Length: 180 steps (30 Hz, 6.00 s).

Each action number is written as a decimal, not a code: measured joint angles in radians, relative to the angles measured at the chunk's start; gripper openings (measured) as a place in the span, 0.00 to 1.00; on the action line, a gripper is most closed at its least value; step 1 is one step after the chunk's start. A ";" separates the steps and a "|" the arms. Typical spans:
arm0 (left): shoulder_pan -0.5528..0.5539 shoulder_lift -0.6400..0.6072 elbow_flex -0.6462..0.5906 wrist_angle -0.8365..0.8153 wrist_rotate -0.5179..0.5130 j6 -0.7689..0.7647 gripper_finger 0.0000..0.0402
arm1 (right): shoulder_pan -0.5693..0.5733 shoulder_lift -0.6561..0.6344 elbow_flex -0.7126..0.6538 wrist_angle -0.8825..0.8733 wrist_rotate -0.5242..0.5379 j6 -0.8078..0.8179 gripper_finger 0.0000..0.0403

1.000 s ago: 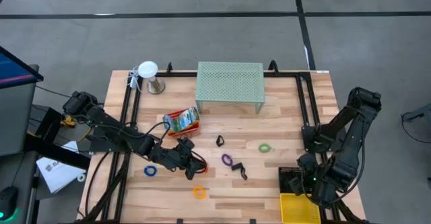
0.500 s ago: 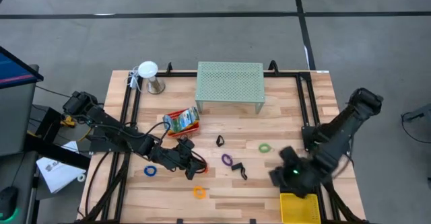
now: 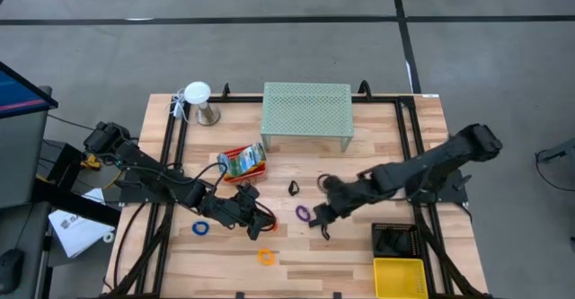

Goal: Pick & Place Office Desk Supplies
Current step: Put the black rubber band into the black bin

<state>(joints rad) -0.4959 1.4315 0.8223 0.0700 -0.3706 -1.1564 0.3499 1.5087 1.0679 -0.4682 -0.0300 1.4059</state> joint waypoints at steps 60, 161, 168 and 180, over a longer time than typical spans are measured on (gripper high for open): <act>0.000 0.000 0.000 0.020 -0.003 0.008 0.22 | 0.086 0.296 -0.004 -0.073 0.086 -0.027 0.01; -0.002 0.000 0.000 0.036 -0.004 -0.008 0.22 | 0.677 -0.098 -0.067 -0.573 0.319 0.772 0.43; -0.002 0.000 0.000 0.035 -0.026 -0.007 0.22 | 0.540 -0.098 -0.063 -0.342 0.480 0.665 0.48; -0.003 0.000 0.000 0.038 -0.030 -0.011 0.22 | 0.125 -0.043 -0.062 -0.056 0.273 0.067 0.58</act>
<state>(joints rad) -0.4992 1.4319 0.8223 0.1081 -0.4007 -1.1671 0.4750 1.4656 1.0058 -0.5241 0.2428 1.4730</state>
